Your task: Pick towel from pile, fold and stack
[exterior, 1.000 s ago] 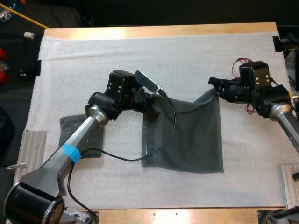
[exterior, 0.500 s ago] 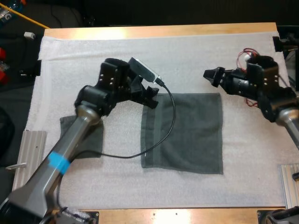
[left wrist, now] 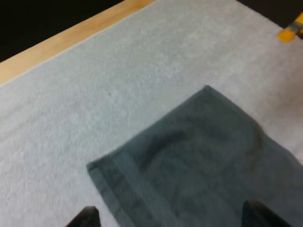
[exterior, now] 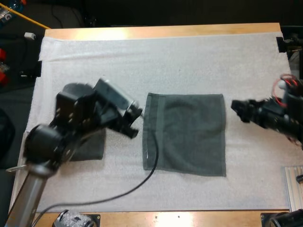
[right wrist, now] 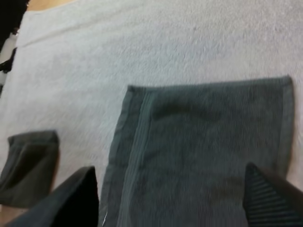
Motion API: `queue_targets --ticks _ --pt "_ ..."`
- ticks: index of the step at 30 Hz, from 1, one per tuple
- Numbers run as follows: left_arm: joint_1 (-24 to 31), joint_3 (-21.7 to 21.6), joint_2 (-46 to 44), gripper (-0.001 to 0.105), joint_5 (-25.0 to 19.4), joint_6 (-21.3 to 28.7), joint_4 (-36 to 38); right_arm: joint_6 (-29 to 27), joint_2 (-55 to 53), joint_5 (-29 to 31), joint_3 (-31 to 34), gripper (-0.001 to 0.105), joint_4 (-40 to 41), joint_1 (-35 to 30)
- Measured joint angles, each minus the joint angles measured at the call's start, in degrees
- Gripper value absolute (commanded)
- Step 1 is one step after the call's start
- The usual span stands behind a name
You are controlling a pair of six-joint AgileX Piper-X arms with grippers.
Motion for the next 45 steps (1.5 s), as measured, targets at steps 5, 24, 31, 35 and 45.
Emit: queue_targets --ticks 5,24,31,35,45 --pt "0.0 0.4 -6.8 0.058 0.2 -1.2 7.6 0.0 -7.5 0.0 0.0 0.063 7.7 0.0" --pt "0.0 19.4 -18.6 0.058 4.0 -5.5 13.6 -2.1 -18.0 2.3 1.2 0.063 27.3 0.0" --pt "0.0 25.4 -18.6 0.058 4.6 -5.6 10.2 -1.6 -17.9 0.6 13.0 0.063 22.0 0.0" --pt "0.0 27.8 -18.6 0.058 6.6 -7.5 7.2 1.5 -17.6 -1.9 22.0 0.063 14.1 0.0" --pt "0.0 28.0 -18.6 0.058 7.0 -10.0 2.5 3.9 -7.7 -4.6 30.4 0.063 4.2 0.0"
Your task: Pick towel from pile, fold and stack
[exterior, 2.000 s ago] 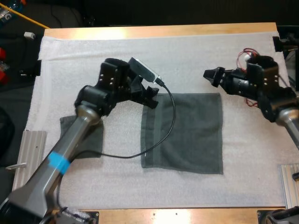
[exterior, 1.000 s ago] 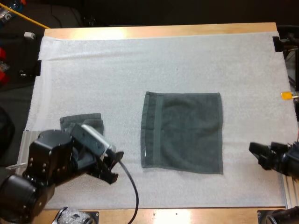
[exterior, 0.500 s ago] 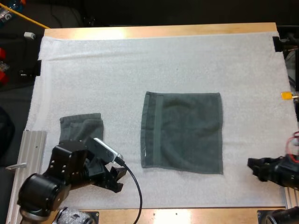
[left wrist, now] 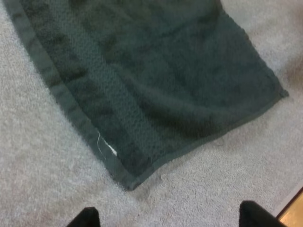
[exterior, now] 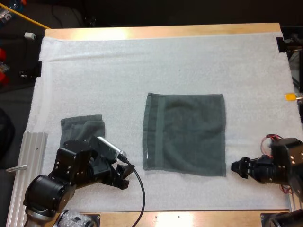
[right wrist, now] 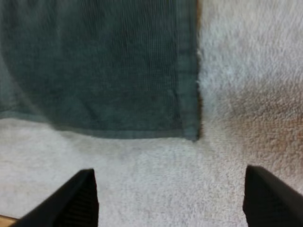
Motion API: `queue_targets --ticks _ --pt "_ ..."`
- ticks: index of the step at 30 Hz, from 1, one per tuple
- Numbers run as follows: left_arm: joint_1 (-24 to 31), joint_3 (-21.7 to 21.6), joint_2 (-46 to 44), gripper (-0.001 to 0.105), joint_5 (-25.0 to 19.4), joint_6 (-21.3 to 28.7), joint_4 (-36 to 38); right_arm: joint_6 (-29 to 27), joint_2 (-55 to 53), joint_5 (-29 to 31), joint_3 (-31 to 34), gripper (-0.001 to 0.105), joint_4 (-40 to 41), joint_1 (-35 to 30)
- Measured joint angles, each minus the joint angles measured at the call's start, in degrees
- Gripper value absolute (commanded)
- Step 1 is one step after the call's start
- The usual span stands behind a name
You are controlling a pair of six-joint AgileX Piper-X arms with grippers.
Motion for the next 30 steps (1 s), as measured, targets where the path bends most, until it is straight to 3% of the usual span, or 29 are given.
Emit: queue_targets --ticks 7,20,30 --pt "0.0 0.0 0.0 0.058 0.1 -0.2 -0.2 1.1 7.5 -4.5 3.2 0.063 -6.3 0.0" --pt "0.0 0.0 2.9 0.058 0.9 -0.7 -1.4 3.5 19.5 -6.1 3.5 0.063 -14.2 3.6" --pt "0.0 0.0 3.3 0.058 1.9 -1.1 -1.4 11.9 27.5 -5.8 3.5 0.062 -22.8 6.2"
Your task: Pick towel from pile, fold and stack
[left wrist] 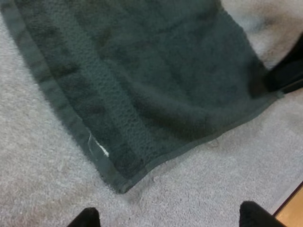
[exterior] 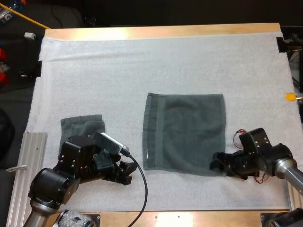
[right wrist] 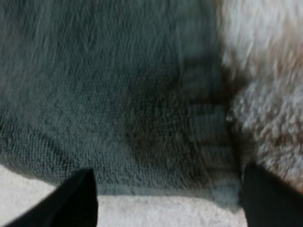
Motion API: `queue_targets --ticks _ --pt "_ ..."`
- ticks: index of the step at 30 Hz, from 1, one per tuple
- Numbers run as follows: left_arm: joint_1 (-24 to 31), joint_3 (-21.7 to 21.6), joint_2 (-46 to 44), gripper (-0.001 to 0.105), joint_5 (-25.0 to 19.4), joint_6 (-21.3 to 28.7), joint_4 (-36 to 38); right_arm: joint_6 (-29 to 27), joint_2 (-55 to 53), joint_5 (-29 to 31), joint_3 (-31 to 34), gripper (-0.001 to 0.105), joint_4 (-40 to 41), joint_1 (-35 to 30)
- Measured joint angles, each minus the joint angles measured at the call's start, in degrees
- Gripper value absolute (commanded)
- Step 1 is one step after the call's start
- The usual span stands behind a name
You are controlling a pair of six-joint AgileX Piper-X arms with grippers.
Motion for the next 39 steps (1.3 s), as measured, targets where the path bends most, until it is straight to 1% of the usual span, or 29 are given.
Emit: queue_targets --ticks 2,4,6,10,11,13,14,15,16,18,26,29,31,33,37,39 --pt "0.0 0.0 0.0 0.058 0.2 0.0 0.0 0.7 0.7 0.2 0.0 0.057 -0.2 0.0" --pt "0.0 0.0 0.0 0.058 0.3 0.0 0.0 1.2 1.2 0.4 0.0 0.049 -0.2 0.0" --pt "0.0 0.0 0.0 0.058 0.3 0.0 0.0 1.6 1.8 0.4 0.0 0.045 -0.2 0.0" --pt "0.0 0.0 0.0 0.058 0.3 0.0 0.0 1.8 2.8 0.5 -0.2 0.044 0.0 0.0" --pt "0.0 0.0 0.0 0.058 0.3 0.0 0.0 1.8 3.1 0.5 -0.3 0.042 0.0 0.0" --pt "0.0 0.0 0.0 0.058 0.3 0.0 0.0 1.8 3.2 0.5 -0.3 0.031 0.0 0.0" --pt "0.0 0.0 0.0 0.058 0.3 0.0 0.0 1.8 3.2 0.7 -0.3 0.024 0.1 0.0" --pt "0.0 0.0 0.0 0.058 0.3 0.0 0.0 1.8 3.2 1.0 -0.3 0.013 0.2 0.0" --pt "0.0 0.0 0.0 0.058 0.3 0.0 0.0 1.8 3.2 1.2 -0.3 0.005 0.2 0.0" --pt "0.0 0.0 0.0 0.058 0.3 0.0 0.0 1.4 3.2 1.2 -0.3 0.0 0.2 0.0" --pt "0.0 0.0 0.1 0.058 0.5 0.0 -0.5 -1.0 -1.8 2.1 -0.2 0.0 3.0 0.0" --pt "0.0 0.0 1.2 0.058 2.9 -0.7 -1.4 -1.1 -4.3 2.3 -0.1 0.0 3.8 0.0" --pt "-0.1 0.0 3.3 0.058 4.9 -1.8 -2.3 -1.1 -5.4 2.5 -0.1 0.0 4.2 0.0" --pt "-1.2 0.0 6.0 0.058 5.2 -2.0 -3.2 -1.1 -6.1 2.6 -0.1 0.0 4.5 0.0" --pt "-5.2 0.0 13.3 0.058 5.0 -3.2 -4.8 -1.1 -6.4 2.7 -0.1 0.0 5.4 0.0" --pt "-7.2 0.0 16.8 0.058 3.0 -4.4 -5.9 -1.1 -6.4 2.7 -0.1 0.0 5.8 0.0"
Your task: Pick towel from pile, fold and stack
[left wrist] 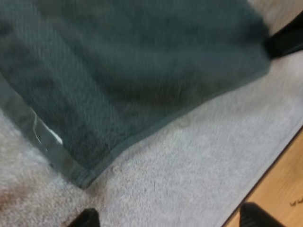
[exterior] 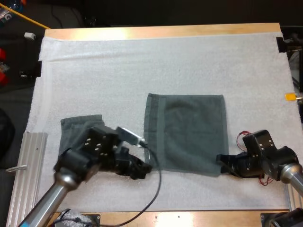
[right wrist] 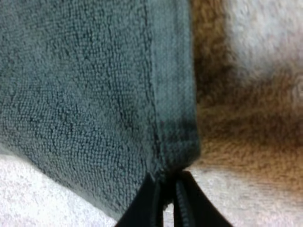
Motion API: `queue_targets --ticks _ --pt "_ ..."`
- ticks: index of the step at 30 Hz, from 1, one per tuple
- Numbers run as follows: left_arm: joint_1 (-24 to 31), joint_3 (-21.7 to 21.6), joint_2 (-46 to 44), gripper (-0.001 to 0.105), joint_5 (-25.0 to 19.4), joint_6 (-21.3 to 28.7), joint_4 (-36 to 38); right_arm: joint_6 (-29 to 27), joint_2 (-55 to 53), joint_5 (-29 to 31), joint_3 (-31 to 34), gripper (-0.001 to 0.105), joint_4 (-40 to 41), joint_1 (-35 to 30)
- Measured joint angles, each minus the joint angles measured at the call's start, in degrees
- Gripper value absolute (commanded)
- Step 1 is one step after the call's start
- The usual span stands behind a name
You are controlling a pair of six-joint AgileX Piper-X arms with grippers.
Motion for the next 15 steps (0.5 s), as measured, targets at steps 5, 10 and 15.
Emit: queue_targets --ticks 5,10,15 --pt "-1.7 0.0 8.8 0.058 -4.6 -2.2 -2.7 -0.1 0.0 0.0 0.0 0.0 0.0 0.0" --pt "-1.7 0.0 15.9 0.058 -5.2 -2.7 -5.9 -0.1 0.0 0.0 0.0 0.0 0.1 0.0" --pt "-1.7 0.0 21.7 0.058 -3.0 -2.9 -8.4 -0.1 0.0 0.0 0.0 0.0 0.1 0.0"
